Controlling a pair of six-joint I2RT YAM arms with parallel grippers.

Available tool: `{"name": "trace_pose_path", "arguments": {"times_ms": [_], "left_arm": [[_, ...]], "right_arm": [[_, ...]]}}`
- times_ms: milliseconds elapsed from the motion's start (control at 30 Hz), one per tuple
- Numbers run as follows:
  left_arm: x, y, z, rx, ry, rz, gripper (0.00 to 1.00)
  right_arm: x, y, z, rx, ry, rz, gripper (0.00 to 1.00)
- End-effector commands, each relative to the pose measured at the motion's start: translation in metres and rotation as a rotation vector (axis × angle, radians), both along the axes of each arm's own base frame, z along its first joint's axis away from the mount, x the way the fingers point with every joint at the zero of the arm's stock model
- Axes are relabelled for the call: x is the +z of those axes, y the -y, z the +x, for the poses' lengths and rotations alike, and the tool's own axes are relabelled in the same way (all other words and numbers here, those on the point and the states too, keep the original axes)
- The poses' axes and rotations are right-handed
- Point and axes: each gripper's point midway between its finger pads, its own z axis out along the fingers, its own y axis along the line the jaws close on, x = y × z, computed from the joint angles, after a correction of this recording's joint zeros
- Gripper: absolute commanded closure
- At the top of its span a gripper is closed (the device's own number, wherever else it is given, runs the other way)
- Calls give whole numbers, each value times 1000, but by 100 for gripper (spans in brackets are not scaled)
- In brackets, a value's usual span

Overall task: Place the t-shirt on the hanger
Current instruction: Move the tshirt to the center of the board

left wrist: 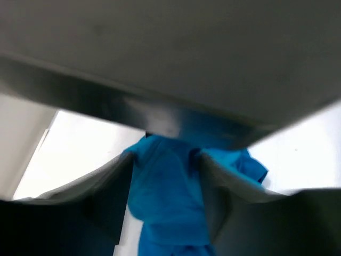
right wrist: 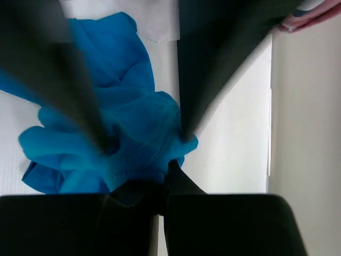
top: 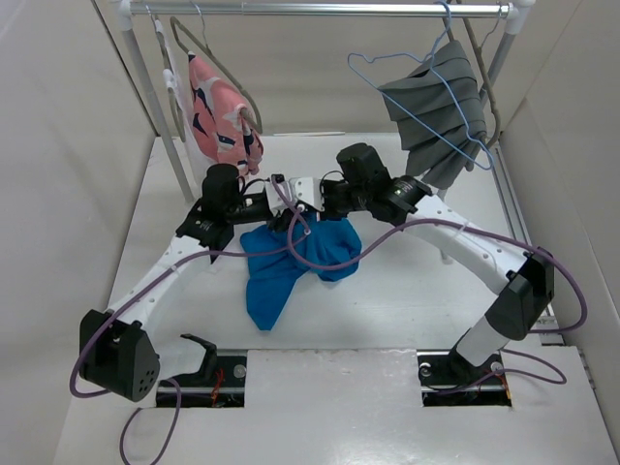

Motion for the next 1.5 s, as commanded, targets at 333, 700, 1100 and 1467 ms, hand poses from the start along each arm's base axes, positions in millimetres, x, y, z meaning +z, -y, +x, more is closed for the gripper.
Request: {"name": "trace_pose_path", "arguments": {"times_ms": [333, 700, 1100, 1467], "left_arm": [[-57, -11, -19, -73, 27, 157, 100], [-158, -73, -69, -233, 252, 582, 100], [-171, -90, -70, -140, 115, 652, 66], [-109, -61, -76, -104, 9, 433, 41]], "right_arm": [[31, -4, -24, 80, 109, 112, 22], [-67, 38, 14, -105, -138, 155, 19], [-127, 8, -15, 42, -229, 7, 20], [-156, 4, 2, -27, -252, -53, 69]]}}
